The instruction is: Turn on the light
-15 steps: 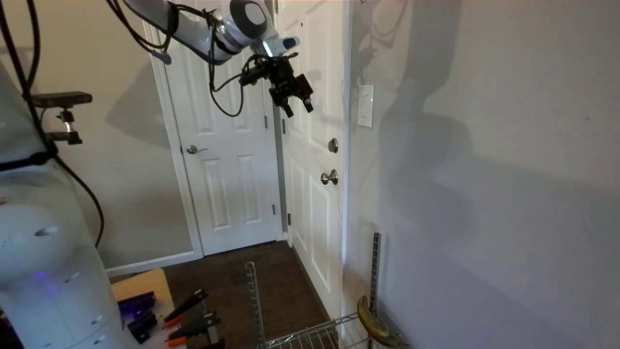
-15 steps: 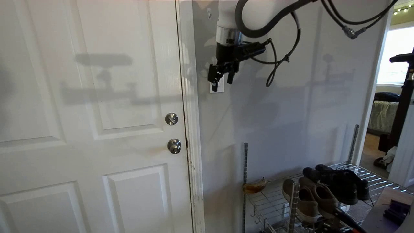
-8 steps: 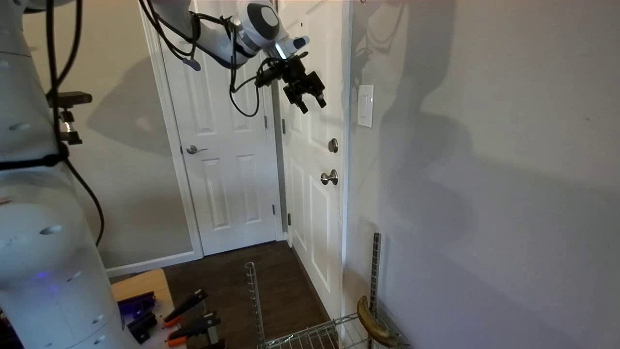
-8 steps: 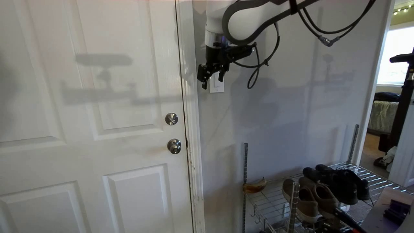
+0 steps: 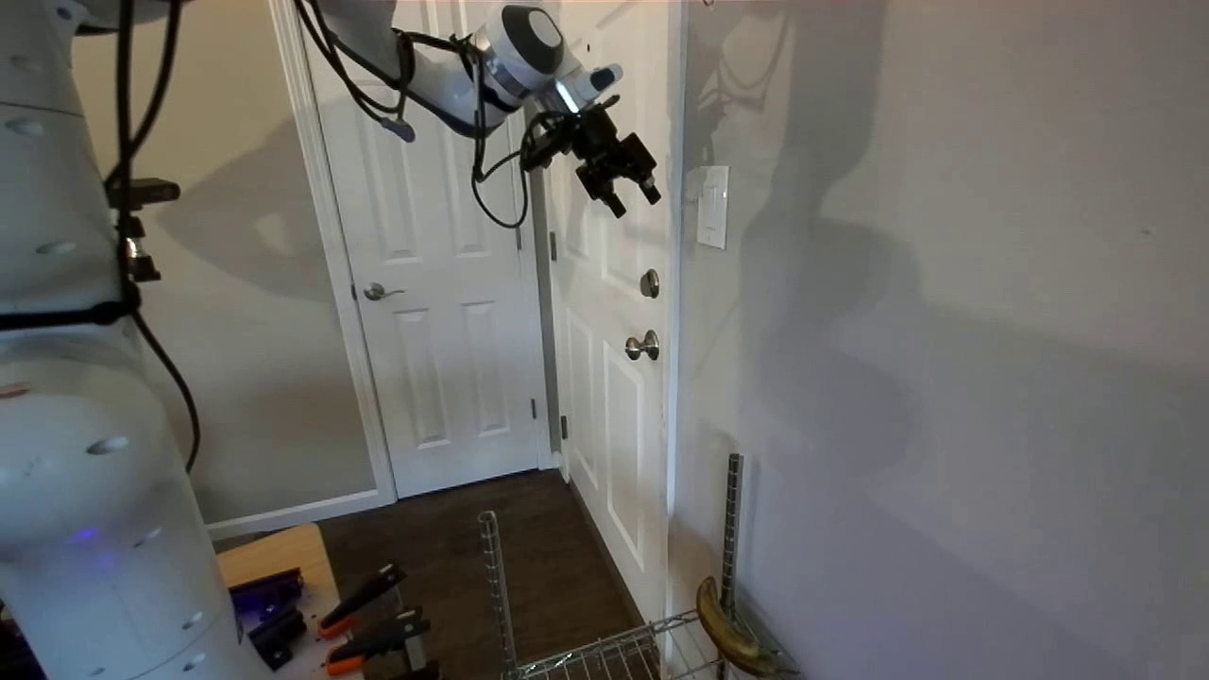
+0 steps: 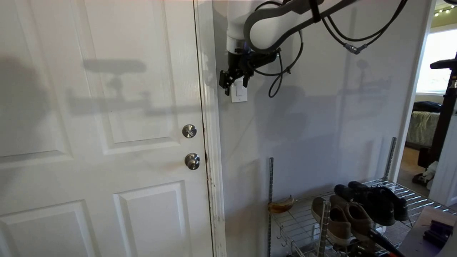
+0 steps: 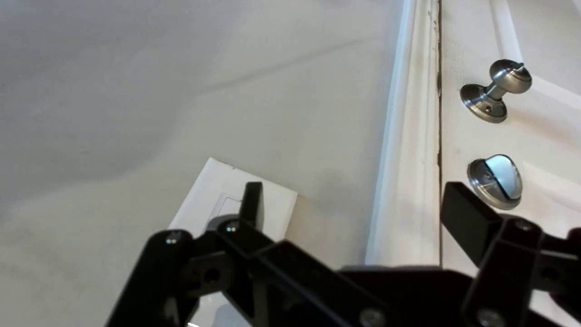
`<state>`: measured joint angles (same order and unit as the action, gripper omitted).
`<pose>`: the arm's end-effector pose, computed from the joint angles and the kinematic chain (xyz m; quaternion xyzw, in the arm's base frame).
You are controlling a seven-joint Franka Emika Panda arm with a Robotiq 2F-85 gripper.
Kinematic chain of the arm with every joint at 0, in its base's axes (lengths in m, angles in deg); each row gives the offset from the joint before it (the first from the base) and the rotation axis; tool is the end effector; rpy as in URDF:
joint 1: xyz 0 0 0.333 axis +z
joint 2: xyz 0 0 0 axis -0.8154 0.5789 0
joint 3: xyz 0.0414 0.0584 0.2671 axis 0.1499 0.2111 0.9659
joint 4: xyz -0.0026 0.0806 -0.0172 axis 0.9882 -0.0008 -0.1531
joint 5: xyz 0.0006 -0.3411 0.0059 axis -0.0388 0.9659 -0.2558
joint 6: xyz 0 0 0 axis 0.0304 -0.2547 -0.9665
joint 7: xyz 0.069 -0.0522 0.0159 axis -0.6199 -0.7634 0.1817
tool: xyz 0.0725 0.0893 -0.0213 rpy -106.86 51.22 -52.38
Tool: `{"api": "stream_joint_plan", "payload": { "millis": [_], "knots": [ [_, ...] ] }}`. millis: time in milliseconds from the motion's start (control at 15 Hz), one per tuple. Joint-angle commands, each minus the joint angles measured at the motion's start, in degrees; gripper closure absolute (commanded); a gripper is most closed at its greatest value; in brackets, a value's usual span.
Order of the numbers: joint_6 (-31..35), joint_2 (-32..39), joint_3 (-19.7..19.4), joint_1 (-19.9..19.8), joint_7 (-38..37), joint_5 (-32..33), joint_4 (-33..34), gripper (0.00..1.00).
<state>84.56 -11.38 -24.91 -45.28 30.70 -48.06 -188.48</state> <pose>0.5381 0.1753 0.5258 0.9552 0.0172 0.2600 0.1401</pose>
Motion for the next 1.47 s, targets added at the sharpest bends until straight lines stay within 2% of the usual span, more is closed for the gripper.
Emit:
{"api": "stream_joint_plan", "payload": {
  "millis": [0,667,1400],
  "knots": [
    [0.16,0.41,-1.71,0.60,-1.49,0.06,0.86,0.00],
    [1.40,3.00,-3.49,0.49,0.05,0.72,3.46,0.00],
    [6.39,7.18,-5.42,1.53,1.98,1.67,6.24,0.00]
  ]
}}
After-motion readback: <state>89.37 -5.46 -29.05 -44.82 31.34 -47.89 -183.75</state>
